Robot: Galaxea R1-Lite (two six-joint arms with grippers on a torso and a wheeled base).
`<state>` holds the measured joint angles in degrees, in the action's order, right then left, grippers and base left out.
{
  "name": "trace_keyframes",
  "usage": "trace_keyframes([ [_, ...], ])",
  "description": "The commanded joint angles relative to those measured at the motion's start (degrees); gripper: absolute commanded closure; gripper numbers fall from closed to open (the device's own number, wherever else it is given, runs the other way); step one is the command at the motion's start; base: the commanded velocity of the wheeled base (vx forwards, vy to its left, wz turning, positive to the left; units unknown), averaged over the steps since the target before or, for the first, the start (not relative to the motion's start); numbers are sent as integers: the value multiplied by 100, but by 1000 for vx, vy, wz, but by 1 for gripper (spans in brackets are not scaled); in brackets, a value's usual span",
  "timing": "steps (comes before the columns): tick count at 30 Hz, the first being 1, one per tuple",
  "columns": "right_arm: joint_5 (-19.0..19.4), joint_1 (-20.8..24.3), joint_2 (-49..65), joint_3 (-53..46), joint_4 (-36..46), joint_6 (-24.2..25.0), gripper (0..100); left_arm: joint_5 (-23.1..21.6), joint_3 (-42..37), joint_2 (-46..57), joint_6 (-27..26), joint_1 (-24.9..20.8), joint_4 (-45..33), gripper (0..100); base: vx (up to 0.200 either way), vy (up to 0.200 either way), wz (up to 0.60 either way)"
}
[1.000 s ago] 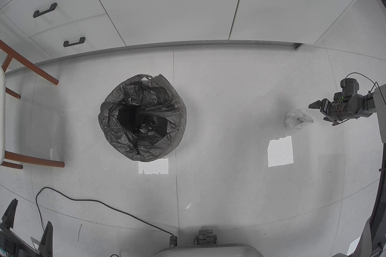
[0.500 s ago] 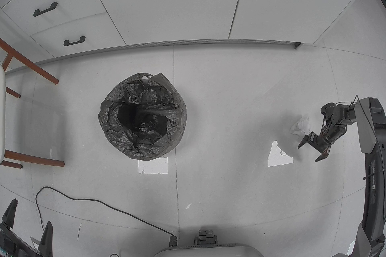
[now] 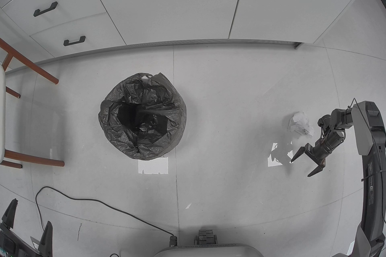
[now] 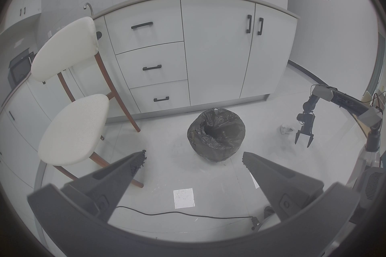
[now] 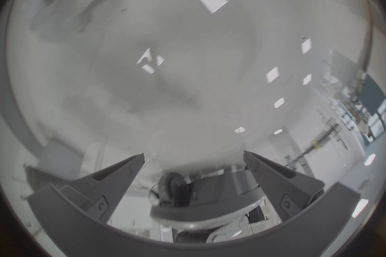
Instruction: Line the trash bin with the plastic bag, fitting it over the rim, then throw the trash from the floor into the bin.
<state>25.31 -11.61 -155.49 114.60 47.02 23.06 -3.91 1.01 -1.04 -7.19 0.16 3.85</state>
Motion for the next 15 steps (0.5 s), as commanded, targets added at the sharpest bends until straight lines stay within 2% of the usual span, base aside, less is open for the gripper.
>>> trace_keyframes([
  [1, 1600, -211, 950, -1, 888, -1630, 0, -22, -101, 104, -37, 2, 1, 0, 0, 0, 0],
  [2, 1820, -263, 1030, -1, 1055, -2113, 0, -22, -101, 104, -37, 2, 1, 0, 0, 0, 0],
  [3, 1890, -290, 1056, -1, 1125, -2368, 0, -22, -101, 104, -37, 2, 1, 0, 0, 0, 0],
  [4, 1987, -342, 1065, -1, 1257, -3001, 0, -22, -101, 104, -19, 2, 1, 0, 0, 0, 0],
  [5, 1978, -386, 1056, -1, 1345, -3414, 0, -22, -101, 104, -10, 2, 1, 0, 0, 0, 0],
  [10, 1978, -465, 1012, -1, 1336, -3502, 0, -31, -101, 104, 16, 2, 1, 0, 0, 0, 0],
  [15, 1758, -606, 643, -1, 949, -3502, 0, -31, -101, 104, 25, 2, 1, 0, 0, 0, 0],
])
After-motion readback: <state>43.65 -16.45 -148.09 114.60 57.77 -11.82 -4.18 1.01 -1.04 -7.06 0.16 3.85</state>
